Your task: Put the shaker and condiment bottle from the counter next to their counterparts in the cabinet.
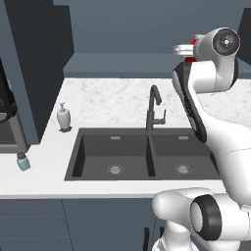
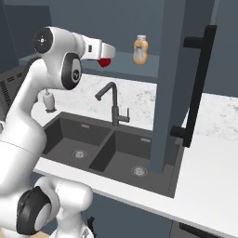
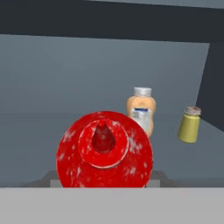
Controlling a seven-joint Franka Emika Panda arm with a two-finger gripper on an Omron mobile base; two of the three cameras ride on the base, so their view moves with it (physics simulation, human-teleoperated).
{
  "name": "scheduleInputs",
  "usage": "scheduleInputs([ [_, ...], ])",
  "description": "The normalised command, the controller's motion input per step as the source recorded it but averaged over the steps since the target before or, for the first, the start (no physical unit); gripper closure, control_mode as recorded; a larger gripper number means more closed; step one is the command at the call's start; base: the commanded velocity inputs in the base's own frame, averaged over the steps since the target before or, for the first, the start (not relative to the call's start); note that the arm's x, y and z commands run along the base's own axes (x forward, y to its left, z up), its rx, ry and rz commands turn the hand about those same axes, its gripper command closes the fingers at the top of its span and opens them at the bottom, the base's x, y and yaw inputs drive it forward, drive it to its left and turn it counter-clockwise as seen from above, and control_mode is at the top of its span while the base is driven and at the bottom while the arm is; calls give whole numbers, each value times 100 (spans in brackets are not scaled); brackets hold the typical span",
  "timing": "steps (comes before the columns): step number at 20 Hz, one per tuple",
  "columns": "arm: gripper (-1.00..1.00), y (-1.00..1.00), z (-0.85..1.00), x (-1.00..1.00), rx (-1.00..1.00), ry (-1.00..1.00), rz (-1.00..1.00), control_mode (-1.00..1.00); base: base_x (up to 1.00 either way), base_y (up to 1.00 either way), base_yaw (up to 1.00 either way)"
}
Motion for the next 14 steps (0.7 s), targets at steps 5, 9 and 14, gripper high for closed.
scheduleInputs([
  [5,100,0,-3,17,-2,0,0,-100,0,0,0],
  [9,100,-3,-20,0,-6,-2,0,-100,0,0,0],
  [14,100,-13,0,0,0,0,0,-100,0,0,0],
])
